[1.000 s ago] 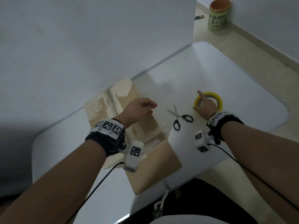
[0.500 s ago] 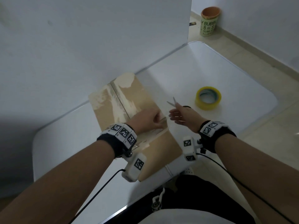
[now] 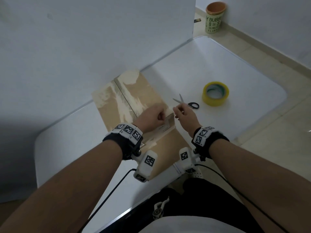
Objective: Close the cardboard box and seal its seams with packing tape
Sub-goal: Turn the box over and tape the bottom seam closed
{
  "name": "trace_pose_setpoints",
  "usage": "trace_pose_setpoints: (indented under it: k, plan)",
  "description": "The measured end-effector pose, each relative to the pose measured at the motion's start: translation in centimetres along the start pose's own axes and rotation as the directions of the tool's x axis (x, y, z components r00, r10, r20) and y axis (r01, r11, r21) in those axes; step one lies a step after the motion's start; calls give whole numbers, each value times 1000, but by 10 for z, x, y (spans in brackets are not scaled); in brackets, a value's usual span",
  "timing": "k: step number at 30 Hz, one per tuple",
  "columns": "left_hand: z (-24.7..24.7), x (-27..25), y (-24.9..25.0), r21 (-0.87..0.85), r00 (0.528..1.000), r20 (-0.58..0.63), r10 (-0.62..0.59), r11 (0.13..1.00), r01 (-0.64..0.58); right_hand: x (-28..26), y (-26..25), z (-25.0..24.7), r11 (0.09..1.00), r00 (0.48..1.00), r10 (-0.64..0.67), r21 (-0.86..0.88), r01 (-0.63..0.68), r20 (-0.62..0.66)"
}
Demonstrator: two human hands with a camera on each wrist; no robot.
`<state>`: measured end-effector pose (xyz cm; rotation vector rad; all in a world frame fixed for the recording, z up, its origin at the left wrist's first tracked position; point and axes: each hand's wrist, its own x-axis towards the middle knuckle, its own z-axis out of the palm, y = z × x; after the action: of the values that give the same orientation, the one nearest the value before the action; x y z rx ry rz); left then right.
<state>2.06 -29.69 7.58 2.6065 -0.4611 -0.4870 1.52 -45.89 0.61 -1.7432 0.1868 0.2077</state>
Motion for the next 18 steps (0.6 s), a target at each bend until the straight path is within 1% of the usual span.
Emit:
trace_pose_setpoints:
  k: [3,6,9,11,12,13,14,15,16,17,18]
  plan:
    - [3,2,-3,-14,1000,-8,17,1000,-17,0,-1,2,999,1000,-19,-31,20,21]
    - [4,3,-5,-43,1000,-10,22,999,-23,2,3,9,999,998,25,-26,-24,53]
    - [5,6,-4,-78,1000,4,5,997,-5,8,6,9,990,983,144,-14,-143,115]
    - [4,6,-2,-74,1000,9,-11,997,11,19,12,8,974,964,225,-75,-216,144]
    - [4,6,-1,-74,1000,10,-16,997,17,23,16,8,954,945,282,-151,-259,163]
    - [4,5,-1,-78,1000,12,-24,997,25,28,21,7,928,920,356,-174,-329,162]
    - [4,5,-1,-85,999,18,-33,996,34,33,24,6,907,901,402,-206,-367,163]
    - [4,4,-1,-99,999,24,-42,994,44,36,24,5,904,904,392,-252,-345,169]
    - [4,3,-1,-114,998,26,-49,992,52,34,17,5,923,912,358,-225,-312,201]
    - [5,2,0,-123,999,17,-49,991,50,31,6,6,952,928,302,-125,-281,220]
    - [6,2,-1,-124,999,0,-47,991,46,30,-5,8,963,944,265,-2,-269,195]
